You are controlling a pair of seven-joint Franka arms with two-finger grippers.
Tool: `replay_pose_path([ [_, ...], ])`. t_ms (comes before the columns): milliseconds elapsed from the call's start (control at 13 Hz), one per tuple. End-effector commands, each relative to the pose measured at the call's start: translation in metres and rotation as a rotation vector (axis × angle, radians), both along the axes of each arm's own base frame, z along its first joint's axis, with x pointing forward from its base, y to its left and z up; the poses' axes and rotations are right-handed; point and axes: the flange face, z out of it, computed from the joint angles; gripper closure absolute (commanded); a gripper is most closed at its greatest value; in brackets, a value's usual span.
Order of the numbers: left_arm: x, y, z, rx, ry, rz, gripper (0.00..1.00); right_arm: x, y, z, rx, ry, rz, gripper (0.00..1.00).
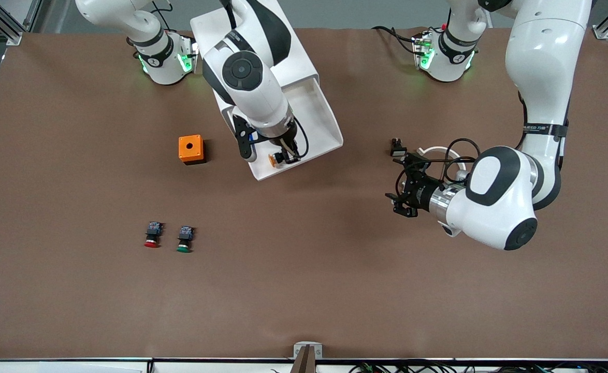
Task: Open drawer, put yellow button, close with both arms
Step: 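Lower the yellow button into the open drawer and open the right gripper, then push the drawer shut with the left gripper while the right gripper withdraws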
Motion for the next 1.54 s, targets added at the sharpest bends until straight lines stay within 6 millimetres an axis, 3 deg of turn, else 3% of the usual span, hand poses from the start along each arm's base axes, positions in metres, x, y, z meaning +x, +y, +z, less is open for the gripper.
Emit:
replay_pose_path([
  [0, -0.011, -0.012, 0.009, 0.025, -0.088, -0.168, 0.01, 0.0, 0.002, 0.002, 0.001, 0.001, -0.058, 0.5],
  [154, -0.026, -0.042, 0.01, 0.067, -0.142, -0.305, 0.01, 0.008, -0.006, 0.005, 0.003, 0.003, -0.075, 0.0],
  [231, -0.035, -0.06, 0.01, 0.097, -0.163, -0.362, 0.01, 0.013, -0.011, 0.01, 0.006, -0.006, -0.075, 0.0],
  [308, -0.04, -0.073, 0.015, 0.109, -0.203, -0.412, 0.01, 0.031, -0.027, 0.022, 0.016, -0.013, -0.102, 0.0],
  [462, -0.054, -0.105, 0.014, 0.078, -0.287, -0.585, 0.01, 0.047, -0.045, 0.049, 0.012, -0.031, 0.032, 0.0],
  [615, -0.068, -0.142, 0.013, 0.03, -0.398, -0.788, 0.01, 0.071, -0.086, 0.067, -0.004, -0.012, 0.121, 0.0],
  [769, -0.078, -0.173, 0.015, -0.043, -0.514, -0.965, 0.01, 0.079, -0.12, 0.083, -0.026, -0.014, 0.313, 0.0],
  [923, -0.087, -0.208, 0.016, -0.099, -0.627, -1.038, 0.01, 0.103, -0.191, 0.1, -0.018, -0.009, 0.336, 0.0],
  [1231, -0.132, -0.262, 0.005, -0.146, -0.636, -1.122, 0.0, 0.115, -0.29, 0.128, -0.072, -0.019, 0.531, 0.0],
  [1462, -0.181, -0.293, -0.01, -0.178, -0.57, -1.176, 0.0, 0.118, -0.358, 0.147, -0.12, -0.046, 0.715, 0.0],
])
